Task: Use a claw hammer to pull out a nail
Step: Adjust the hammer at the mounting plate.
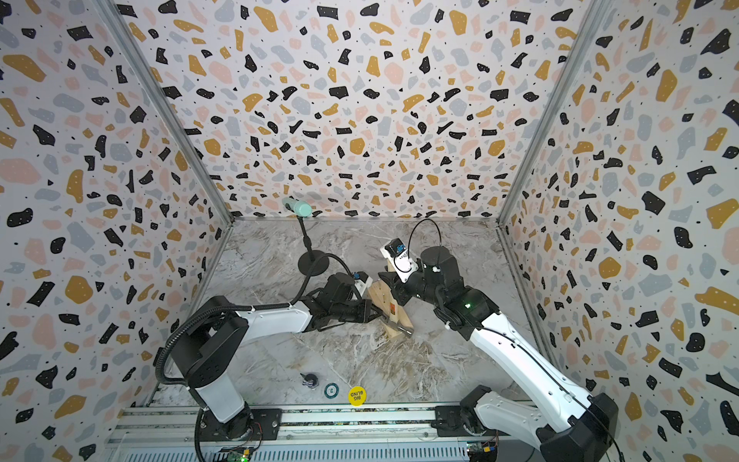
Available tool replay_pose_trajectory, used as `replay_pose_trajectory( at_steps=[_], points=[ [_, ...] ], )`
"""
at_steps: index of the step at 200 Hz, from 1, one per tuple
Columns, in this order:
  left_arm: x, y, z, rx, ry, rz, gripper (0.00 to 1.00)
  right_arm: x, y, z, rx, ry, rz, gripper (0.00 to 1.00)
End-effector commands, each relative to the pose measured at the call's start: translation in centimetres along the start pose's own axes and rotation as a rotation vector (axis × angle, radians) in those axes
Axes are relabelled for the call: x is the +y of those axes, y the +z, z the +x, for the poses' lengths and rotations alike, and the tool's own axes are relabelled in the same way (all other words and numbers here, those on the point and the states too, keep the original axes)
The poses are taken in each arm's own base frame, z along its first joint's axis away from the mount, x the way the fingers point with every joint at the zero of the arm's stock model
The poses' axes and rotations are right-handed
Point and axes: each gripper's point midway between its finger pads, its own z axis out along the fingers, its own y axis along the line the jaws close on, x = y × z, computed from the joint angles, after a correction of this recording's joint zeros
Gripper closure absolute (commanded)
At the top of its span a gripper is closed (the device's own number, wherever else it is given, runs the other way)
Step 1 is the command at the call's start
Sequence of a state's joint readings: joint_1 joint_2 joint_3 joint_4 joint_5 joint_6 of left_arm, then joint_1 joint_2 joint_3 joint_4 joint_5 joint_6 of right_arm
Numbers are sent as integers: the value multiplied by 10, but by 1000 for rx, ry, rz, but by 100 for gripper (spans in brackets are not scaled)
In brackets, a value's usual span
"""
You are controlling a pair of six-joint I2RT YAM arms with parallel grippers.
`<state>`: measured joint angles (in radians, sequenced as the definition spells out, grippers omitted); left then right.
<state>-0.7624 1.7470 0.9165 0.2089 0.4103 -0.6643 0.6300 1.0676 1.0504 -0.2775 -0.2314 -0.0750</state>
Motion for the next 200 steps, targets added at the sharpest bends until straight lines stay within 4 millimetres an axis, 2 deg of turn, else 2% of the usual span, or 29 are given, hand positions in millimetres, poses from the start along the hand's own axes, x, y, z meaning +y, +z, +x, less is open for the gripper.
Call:
replay_pose_trajectory(
  at_steps=[1,44,123,155,200],
  points=[
    [-5,1,-10,-16,22,15,84,-4,-15,-31,-89,-61,41,100],
    [-15,-5,-18,-31,30,40,74,-4,-20,-41,-109,-82,51,100],
    [-34,-27,-43,-87,64,69,73,-2,-32,-63,-143,-109,58,100],
    [-27,-32,-51,-103,65,46,73,1,-34,-65,-137,-118,58,100],
    [-5,-30,-56,-123,22,-2,73,5,-40,-68,-143,-121,53,100]
  ],
)
